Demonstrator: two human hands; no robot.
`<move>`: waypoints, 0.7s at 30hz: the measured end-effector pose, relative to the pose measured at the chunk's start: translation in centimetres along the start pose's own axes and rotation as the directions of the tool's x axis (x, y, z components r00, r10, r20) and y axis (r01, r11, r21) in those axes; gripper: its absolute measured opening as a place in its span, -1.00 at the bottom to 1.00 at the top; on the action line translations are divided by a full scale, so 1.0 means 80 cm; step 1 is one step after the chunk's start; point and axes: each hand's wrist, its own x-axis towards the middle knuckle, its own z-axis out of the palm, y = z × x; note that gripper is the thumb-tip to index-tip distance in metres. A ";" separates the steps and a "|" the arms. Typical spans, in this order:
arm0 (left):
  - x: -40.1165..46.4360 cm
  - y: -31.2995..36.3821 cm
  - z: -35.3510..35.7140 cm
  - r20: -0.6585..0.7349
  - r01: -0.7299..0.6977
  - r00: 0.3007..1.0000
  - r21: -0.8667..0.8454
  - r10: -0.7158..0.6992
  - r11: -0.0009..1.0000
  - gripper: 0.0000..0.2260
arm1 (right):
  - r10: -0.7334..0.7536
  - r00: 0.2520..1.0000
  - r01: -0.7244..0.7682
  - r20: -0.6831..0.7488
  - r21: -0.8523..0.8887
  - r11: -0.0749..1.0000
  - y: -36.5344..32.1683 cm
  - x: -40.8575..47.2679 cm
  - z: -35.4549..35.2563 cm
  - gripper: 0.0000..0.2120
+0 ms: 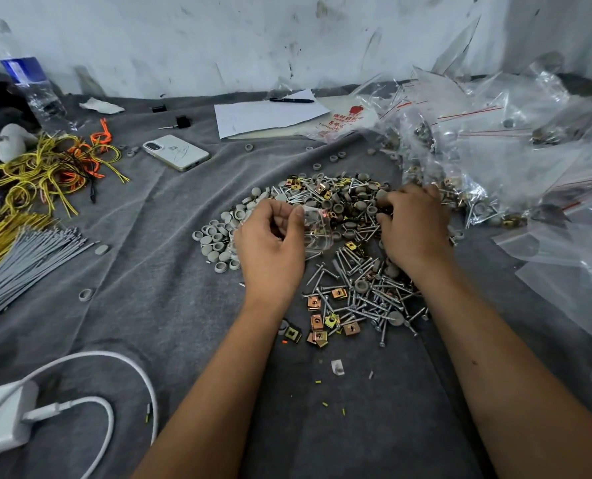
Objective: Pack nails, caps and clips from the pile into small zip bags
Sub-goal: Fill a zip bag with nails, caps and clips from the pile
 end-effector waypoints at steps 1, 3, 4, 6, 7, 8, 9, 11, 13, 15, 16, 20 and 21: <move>0.000 0.000 0.000 0.001 0.003 1.000 -0.001 -0.003 1.000 -0.80 | -0.010 1.000 0.010 -0.002 0.019 1.000 0.001 0.001 -0.001 -0.74; 0.000 0.000 -0.001 0.002 0.006 1.000 -0.001 -0.006 1.000 -0.82 | -0.029 1.000 0.028 0.010 0.072 0.997 0.002 0.002 -0.004 -0.76; 0.000 0.000 0.000 0.003 0.007 1.000 -0.001 -0.007 1.000 -0.83 | -0.043 0.999 0.041 0.020 0.095 0.995 0.002 0.002 -0.006 -0.75; -0.001 0.000 0.000 0.007 0.011 1.000 -0.002 -0.011 1.000 -0.84 | -0.087 0.995 0.080 0.041 0.150 0.986 0.001 0.000 -0.008 -0.77; -0.001 0.000 0.000 0.007 0.015 1.000 -0.004 -0.015 1.000 -0.84 | -0.110 0.993 0.098 0.052 0.189 0.977 -0.001 -0.002 -0.008 -0.79; 0.000 0.000 0.000 0.006 0.018 1.000 -0.006 -0.018 1.000 -0.83 | -0.134 0.989 0.116 0.060 0.231 0.966 -0.003 -0.005 -0.008 -0.81; 0.000 0.000 -0.001 0.003 0.020 1.000 -0.007 -0.020 1.000 -0.83 | -0.166 0.984 0.143 0.065 0.267 0.953 -0.006 -0.008 -0.008 -0.82; 0.001 -0.002 -0.001 -0.002 0.022 1.000 -0.015 -0.022 1.000 -0.84 | -0.265 0.961 0.227 0.080 0.321 0.919 -0.012 -0.013 -0.009 -0.83; 0.002 -0.002 -0.001 -0.017 0.020 1.000 -0.019 -0.020 1.000 -0.85 | -0.375 0.920 0.312 0.112 0.368 0.876 -0.018 -0.017 -0.010 -0.82; 0.003 -0.002 -0.002 -0.039 0.017 0.999 -0.018 -0.018 1.000 -0.85 | -0.451 0.884 0.368 0.125 0.411 0.834 -0.024 -0.022 -0.009 -0.82; 0.003 -0.003 -0.002 -0.052 0.018 0.998 -0.024 -0.019 1.000 -0.85 | -0.476 0.872 0.388 0.120 0.425 0.818 -0.027 -0.024 -0.008 -0.83; 0.005 -0.007 -0.004 -0.115 0.023 0.993 -0.030 -0.027 0.999 -0.86 | -0.453 0.891 0.397 0.014 0.458 0.795 -0.029 -0.024 -0.007 -0.85; 0.006 -0.007 -0.004 -0.121 0.027 0.992 -0.032 -0.031 0.999 -0.86 | -0.426 0.904 0.389 -0.029 0.467 0.794 -0.029 -0.024 -0.008 -0.85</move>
